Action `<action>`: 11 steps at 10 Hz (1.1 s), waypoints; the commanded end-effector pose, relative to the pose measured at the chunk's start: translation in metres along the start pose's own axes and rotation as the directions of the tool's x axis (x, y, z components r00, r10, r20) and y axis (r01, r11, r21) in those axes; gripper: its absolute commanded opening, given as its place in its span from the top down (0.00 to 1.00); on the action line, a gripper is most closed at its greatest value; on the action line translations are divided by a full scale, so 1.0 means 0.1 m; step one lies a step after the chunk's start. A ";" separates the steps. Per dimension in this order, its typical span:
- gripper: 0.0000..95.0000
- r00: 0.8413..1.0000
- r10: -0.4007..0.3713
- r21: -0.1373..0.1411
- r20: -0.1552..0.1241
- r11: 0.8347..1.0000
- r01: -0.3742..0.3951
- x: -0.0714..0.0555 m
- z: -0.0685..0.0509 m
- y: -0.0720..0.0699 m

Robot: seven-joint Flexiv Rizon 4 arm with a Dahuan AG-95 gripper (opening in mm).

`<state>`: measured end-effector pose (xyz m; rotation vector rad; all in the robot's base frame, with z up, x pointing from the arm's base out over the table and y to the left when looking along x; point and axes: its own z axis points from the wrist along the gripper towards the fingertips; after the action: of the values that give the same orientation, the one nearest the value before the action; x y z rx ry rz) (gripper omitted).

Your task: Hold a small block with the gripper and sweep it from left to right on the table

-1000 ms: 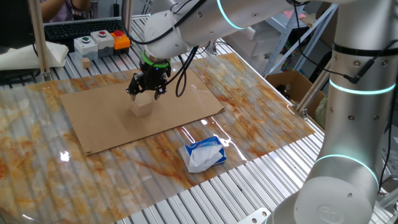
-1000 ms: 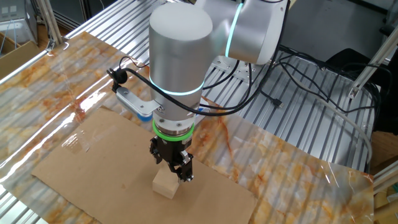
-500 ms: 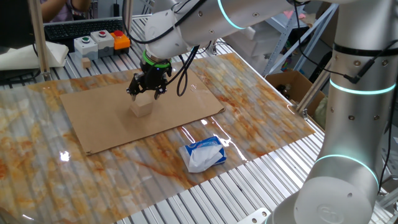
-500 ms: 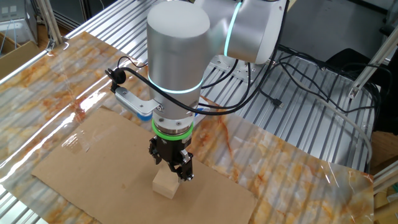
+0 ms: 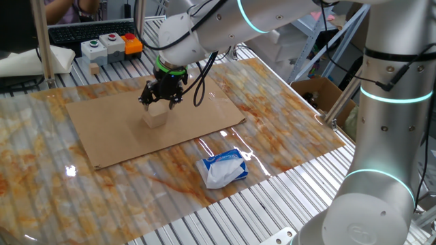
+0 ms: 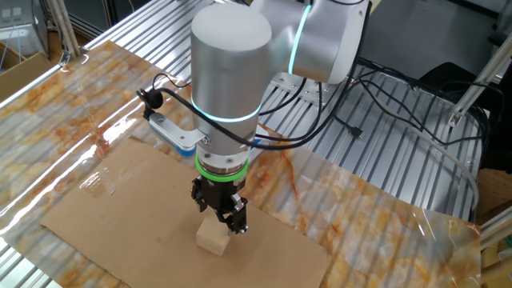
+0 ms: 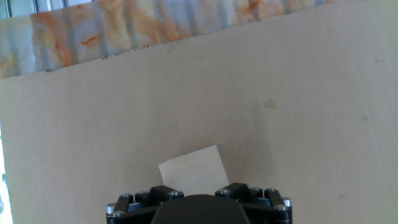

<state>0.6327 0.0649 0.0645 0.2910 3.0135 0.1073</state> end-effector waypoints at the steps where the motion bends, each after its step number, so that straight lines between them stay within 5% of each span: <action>1: 0.20 1.000 -0.010 0.004 -0.001 1.000 0.010 -0.01 0.03 0.00; 11: 0.20 1.000 -0.006 -0.002 0.003 1.000 0.006 -0.01 0.22 0.02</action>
<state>0.6366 0.0677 0.0406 0.2873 3.0120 0.1072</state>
